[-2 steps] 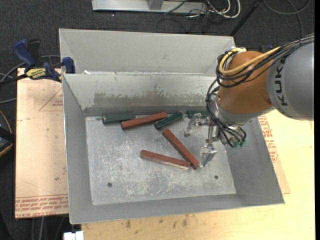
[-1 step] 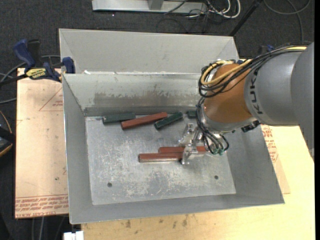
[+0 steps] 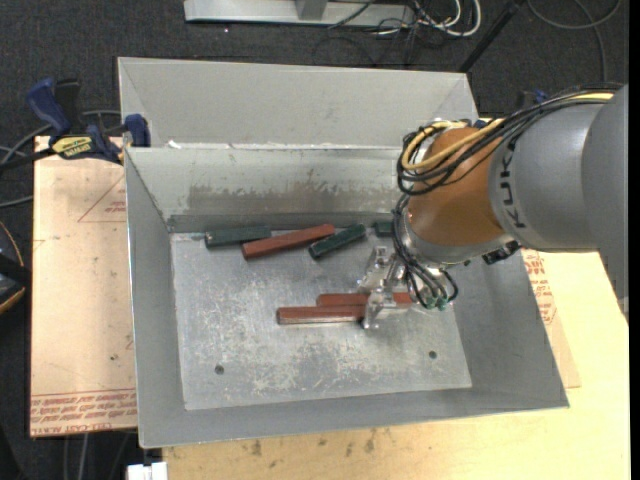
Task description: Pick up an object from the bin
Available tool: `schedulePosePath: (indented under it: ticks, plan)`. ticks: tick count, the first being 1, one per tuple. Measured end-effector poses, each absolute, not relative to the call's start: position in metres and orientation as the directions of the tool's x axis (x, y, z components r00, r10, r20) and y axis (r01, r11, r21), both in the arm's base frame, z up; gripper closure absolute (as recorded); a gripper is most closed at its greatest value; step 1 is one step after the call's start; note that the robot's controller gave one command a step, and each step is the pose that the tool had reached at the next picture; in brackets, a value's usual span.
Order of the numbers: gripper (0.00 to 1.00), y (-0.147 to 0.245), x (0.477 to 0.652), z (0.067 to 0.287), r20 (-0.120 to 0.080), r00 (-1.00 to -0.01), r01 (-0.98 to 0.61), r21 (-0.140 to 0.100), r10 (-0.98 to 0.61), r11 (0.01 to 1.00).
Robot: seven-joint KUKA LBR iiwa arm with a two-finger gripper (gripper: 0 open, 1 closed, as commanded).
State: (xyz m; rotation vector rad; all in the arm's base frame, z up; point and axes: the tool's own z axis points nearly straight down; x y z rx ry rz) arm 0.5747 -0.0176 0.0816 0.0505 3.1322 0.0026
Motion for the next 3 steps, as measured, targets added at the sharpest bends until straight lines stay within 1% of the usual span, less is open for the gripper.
schedulePosePath:
  ticks: [1, 2, 3]
  plan:
    - [1.00, -0.037, 0.600, 0.195, -0.002, -0.998, 0.056, 0.001, 0.056, 0.998]
    - [1.00, -0.037, 0.600, 0.195, -0.002, -0.998, 0.055, 0.001, 0.055, 0.998]
    - [1.00, -0.042, 0.601, 0.238, 0.002, -0.998, 0.065, 0.001, 0.065, 0.998]
